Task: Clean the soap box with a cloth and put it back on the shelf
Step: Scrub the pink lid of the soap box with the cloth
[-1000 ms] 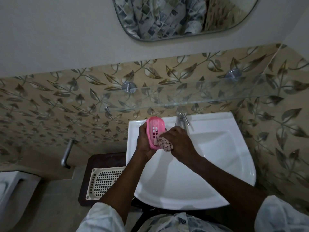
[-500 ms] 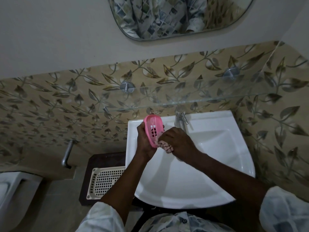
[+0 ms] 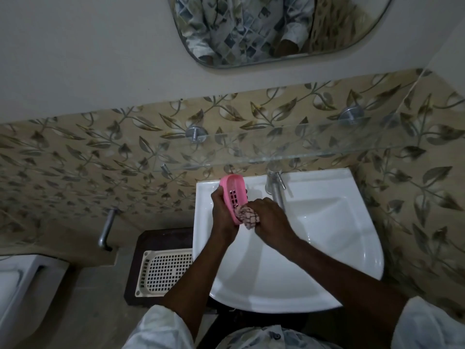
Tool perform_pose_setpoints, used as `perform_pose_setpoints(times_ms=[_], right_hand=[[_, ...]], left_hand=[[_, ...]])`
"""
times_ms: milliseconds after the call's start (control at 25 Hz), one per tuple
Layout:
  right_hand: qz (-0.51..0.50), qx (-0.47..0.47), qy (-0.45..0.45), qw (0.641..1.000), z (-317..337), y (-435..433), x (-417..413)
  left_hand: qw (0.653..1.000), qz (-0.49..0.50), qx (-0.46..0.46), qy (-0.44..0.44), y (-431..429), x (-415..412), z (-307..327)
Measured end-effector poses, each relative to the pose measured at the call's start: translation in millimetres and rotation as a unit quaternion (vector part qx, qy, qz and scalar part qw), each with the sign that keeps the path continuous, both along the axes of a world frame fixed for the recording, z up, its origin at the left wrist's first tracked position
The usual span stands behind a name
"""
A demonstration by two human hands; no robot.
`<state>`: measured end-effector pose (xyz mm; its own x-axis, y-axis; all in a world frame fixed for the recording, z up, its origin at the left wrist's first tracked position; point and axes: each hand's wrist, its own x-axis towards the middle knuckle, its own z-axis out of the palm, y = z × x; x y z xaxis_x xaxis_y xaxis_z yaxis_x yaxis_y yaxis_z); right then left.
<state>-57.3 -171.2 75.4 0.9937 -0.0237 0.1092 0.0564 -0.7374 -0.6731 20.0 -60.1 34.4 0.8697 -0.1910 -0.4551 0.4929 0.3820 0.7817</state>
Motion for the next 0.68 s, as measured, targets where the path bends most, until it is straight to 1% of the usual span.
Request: perform_pose_setpoints(times_ms=[40,120,160,280,400,440,520,560,640,680], right_hand=[[-0.036,0.06,0.018,0.997,4.4,1.7,4.7],[-0.095,0.214,0.046,0.971,15.7,14.7,8.8],[-0.102,0.254,0.052,0.96,20.2,22.8,6.9],[-0.067,0.257,0.049,0.963,32.2,24.3,4.0],[-0.046,0.288,0.072,0.954,36.6,7.0,10.4],[-0.039,0.253,0.07,0.964,35.2,4.2,8.3],[-0.029,0.081,0.036,0.996,28.5,-1.0,1.7],[-0.02,0.008,0.003,1.0,24.5,-2.7,-3.1],[0.029,-0.085,-0.078,0.993,19.3,-9.0,-4.4],[0.069,-0.122,-0.121,0.983,16.9,-14.1,-2.7]], left_hand=[[1.0,0.014,-0.001,-0.008,0.7,0.2,3.0],[0.999,0.025,-0.029,-0.032,0.2,-0.2,6.1],[0.998,0.026,-0.045,-0.039,0.4,-1.9,6.4],[0.995,0.033,-0.097,-0.016,2.5,0.4,22.1],[0.987,-0.025,-0.156,-0.005,0.9,-8.4,23.8],[0.985,-0.037,-0.171,0.007,0.5,-13.6,21.7],[0.979,-0.048,-0.193,0.041,1.4,-17.4,18.4],[0.977,-0.054,-0.198,0.063,2.6,-15.3,19.4],[0.963,-0.09,-0.221,0.129,7.8,-5.8,20.8],[0.95,-0.129,-0.236,0.16,14.8,-0.2,22.5]])
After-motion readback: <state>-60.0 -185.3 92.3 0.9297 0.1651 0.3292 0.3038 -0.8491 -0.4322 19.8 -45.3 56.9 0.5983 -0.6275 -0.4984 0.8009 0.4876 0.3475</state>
